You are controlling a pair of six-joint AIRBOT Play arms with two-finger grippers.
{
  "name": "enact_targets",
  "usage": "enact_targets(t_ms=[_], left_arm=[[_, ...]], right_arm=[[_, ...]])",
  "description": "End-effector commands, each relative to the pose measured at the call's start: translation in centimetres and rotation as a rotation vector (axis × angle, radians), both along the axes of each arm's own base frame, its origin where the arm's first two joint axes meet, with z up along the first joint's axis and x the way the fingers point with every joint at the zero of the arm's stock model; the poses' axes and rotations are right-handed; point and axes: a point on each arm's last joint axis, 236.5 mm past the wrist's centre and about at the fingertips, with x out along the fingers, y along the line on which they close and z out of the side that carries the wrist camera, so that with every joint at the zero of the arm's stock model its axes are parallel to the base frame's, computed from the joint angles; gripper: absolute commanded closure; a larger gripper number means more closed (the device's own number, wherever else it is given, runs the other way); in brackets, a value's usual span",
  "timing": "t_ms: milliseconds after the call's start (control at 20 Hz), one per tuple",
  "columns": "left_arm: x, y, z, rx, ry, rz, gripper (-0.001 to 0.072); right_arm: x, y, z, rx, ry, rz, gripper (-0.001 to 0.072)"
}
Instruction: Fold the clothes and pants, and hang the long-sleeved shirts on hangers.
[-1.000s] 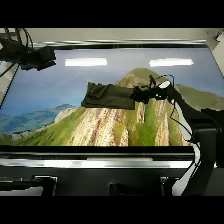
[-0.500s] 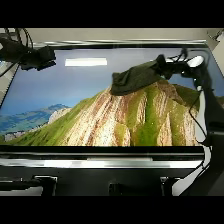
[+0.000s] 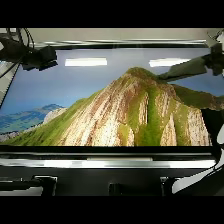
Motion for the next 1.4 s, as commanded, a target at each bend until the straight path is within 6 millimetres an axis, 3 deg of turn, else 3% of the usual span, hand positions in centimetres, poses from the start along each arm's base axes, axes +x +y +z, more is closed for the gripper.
enact_targets(t_ms=[0,100,250,600,950,1150,1350], left_arm=[[-0.2,-0.7,0.1,-0.023,0.007,0.0,0.0693],[-0.3,-1.2,0.1,-0.023,0.007,-0.009,0.0694],[-0.5,-1.7,0.0,-0.023,0.008,-0.019,0.0694],[-0.6,-2.3,0.0,-0.043,0.018,-0.007,0.0693],[-0.8,-2.7,0.0,-0.058,0.023,-0.015,0.0694],[-1.0,-3.4,0.2,-0.085,0.03,-0.032,0.0694],[-1.1,-3.7,0.2,-0.094,0.032,-0.039,0.0694]], right_arm=[[-3.7,-9.4,0.7,-0.023,-0.018,-0.162,0.0687],[-6.1,-13.6,0.6,-0.034,-0.012,-0.226,0.0687],[-9.5,-16.8,-0.1,-0.032,0.03,-0.258,0.0687],[-15.4,-16.0,1.7,-0.062,0.153,-0.206,0.0687],[-23.4,-17.0,0.7,-0.223,0.467,-0.252,0.0687],[-25.7,-17.7,2.0,-0.295,0.522,-0.301,0.0687],[-29.0,-16.6,0.7,-0.271,0.661,-0.294,0.0687]])
